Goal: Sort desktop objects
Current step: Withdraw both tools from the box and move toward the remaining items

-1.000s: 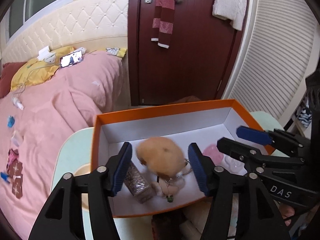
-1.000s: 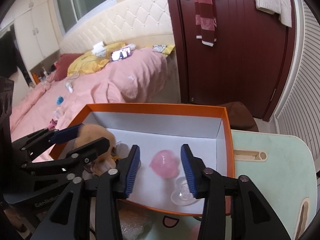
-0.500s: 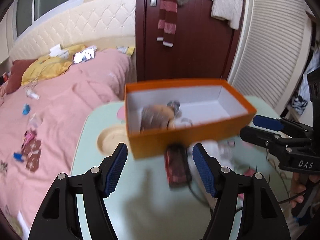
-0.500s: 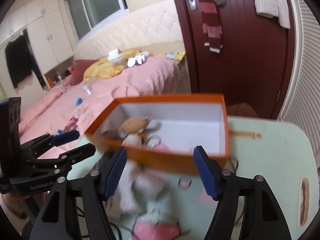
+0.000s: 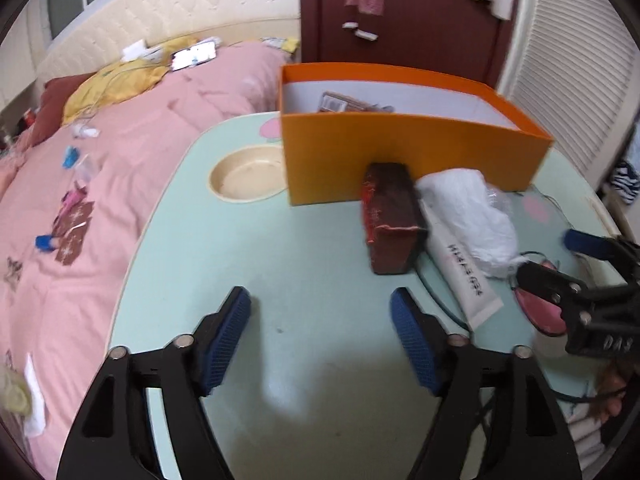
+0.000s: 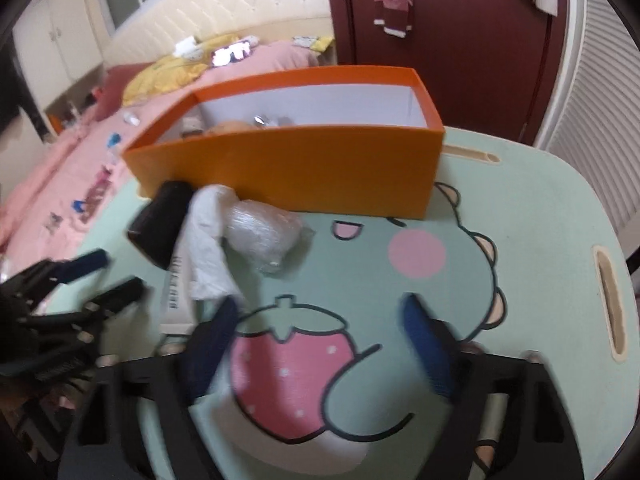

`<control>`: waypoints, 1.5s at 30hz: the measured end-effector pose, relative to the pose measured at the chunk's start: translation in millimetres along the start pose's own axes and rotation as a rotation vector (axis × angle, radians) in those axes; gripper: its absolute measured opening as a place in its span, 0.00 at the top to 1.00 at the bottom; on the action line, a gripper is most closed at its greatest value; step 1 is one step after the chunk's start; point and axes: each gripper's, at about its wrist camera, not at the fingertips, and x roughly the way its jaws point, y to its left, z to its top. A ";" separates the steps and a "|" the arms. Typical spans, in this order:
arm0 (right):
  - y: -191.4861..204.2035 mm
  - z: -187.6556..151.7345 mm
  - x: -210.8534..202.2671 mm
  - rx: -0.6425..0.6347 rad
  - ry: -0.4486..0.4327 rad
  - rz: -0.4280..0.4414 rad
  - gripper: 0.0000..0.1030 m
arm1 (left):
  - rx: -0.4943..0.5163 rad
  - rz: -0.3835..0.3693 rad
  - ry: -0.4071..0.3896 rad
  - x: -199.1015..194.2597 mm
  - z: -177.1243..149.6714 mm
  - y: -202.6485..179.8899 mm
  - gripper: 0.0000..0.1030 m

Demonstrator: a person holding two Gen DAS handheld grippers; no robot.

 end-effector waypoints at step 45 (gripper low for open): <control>-3.4 -3.0 4.5 -0.029 -0.007 -0.046 0.00 | -0.001 -0.002 -0.020 5.9 -5.3 -1.2 0.01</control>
